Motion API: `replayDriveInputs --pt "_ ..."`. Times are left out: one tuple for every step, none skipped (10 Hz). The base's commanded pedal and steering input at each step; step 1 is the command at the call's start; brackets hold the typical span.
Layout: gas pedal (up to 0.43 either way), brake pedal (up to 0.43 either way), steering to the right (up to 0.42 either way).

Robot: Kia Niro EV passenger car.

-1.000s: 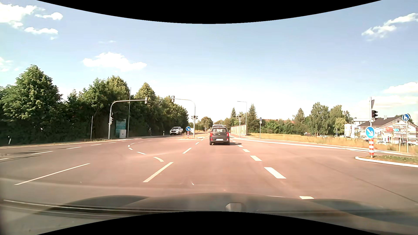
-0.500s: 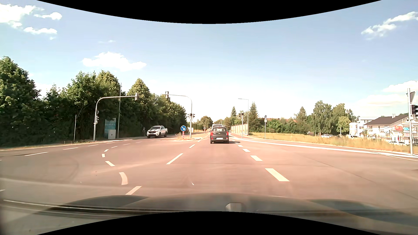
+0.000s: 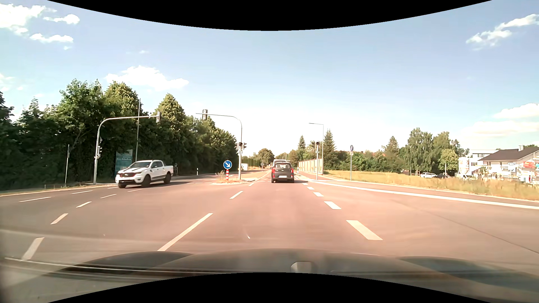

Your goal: Follow the waypoints while adhering to traffic rules and regulations

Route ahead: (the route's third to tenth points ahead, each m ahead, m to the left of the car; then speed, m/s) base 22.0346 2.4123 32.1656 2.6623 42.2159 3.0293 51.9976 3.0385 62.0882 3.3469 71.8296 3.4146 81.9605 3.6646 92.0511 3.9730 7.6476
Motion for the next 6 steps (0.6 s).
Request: replayDriveInputs --pt "0.209 0.012 -0.002" --pt "0.209 0.006 -0.002" --pt "0.209 0.006 -0.002" --pt "0.209 0.006 -0.001" --pt "0.209 0.006 -0.002" --pt "0.209 0.006 -0.002"
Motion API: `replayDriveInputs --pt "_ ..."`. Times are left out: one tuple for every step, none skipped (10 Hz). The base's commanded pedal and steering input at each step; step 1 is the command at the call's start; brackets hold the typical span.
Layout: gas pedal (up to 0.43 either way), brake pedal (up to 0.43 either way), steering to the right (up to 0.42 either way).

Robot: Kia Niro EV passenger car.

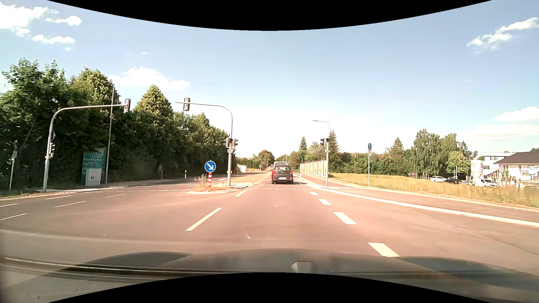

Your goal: Follow the waypoints while adhering to traffic rules and regulations

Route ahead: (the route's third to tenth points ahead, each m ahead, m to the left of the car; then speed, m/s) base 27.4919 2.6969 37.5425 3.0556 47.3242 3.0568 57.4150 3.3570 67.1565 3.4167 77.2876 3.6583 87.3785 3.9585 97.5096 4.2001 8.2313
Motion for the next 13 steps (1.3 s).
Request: replayDriveInputs --pt "0.209 0.006 -0.002" --pt "0.209 0.006 -0.002" --pt "0.209 0.006 -0.001" --pt "0.209 0.012 -0.001" --pt "0.209 0.006 0.0" --pt "0.209 0.006 0.0" --pt "0.209 0.012 0.0" --pt "0.209 0.006 0.001" --pt "0.209 0.006 0.001" --pt "0.209 0.012 0.001" --pt "0.209 0.006 0.001" --pt "0.209 0.006 0.0" --pt "0.209 0.006 0.001"
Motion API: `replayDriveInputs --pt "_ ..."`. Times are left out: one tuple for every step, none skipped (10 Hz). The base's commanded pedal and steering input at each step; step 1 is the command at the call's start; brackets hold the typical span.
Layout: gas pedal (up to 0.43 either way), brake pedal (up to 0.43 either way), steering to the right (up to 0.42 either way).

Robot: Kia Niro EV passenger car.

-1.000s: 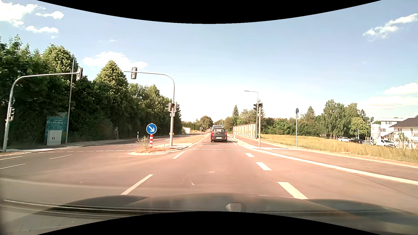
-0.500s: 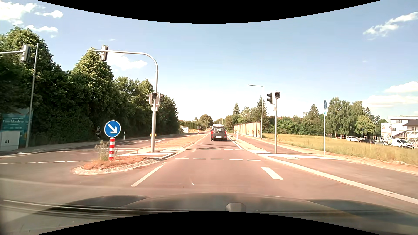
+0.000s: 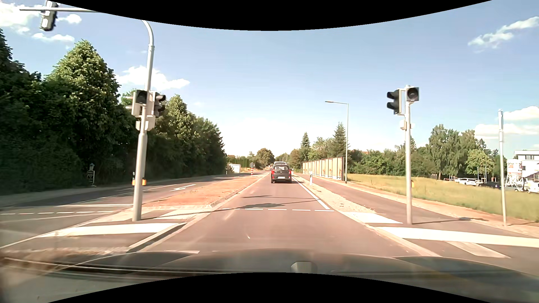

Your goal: Follow the waypoints while adhering to traffic rules and regulations

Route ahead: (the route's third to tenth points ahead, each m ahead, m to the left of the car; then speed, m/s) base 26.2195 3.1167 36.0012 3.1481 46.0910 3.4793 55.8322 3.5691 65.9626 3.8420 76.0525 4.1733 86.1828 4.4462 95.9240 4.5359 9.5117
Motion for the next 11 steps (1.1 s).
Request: replayDriveInputs --pt "0.209 0.006 0.001" --pt "0.209 0.006 0.001" --pt "0.197 0.006 0.0" --pt "0.197 0.006 0.0" --pt "0.197 0.006 -0.001" --pt "0.177 0.006 -0.003" --pt "0.177 0.006 -0.004" --pt "0.177 0.006 -0.003" --pt "0.177 0.006 -0.003" --pt "0.177 0.006 -0.003" --pt "0.177 0.006 -0.003"
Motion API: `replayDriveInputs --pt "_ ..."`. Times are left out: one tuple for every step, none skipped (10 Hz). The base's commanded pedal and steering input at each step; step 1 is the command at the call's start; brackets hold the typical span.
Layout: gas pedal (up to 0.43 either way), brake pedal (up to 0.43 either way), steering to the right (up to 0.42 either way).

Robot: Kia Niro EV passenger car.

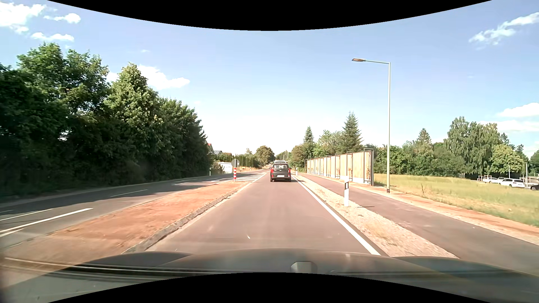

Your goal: Follow the waypoints while adhering to traffic rules and regulations

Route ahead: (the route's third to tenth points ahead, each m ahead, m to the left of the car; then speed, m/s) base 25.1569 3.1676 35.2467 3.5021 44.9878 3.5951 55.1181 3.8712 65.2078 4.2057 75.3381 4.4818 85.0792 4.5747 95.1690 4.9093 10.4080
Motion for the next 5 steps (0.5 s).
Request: replayDriveInputs --pt "0.157 0.006 -0.003" --pt "0.15 0.006 -0.004" --pt "0.13 0.006 -0.004" --pt "0.13 0.006 -0.004" --pt "0.13 0.006 -0.004"
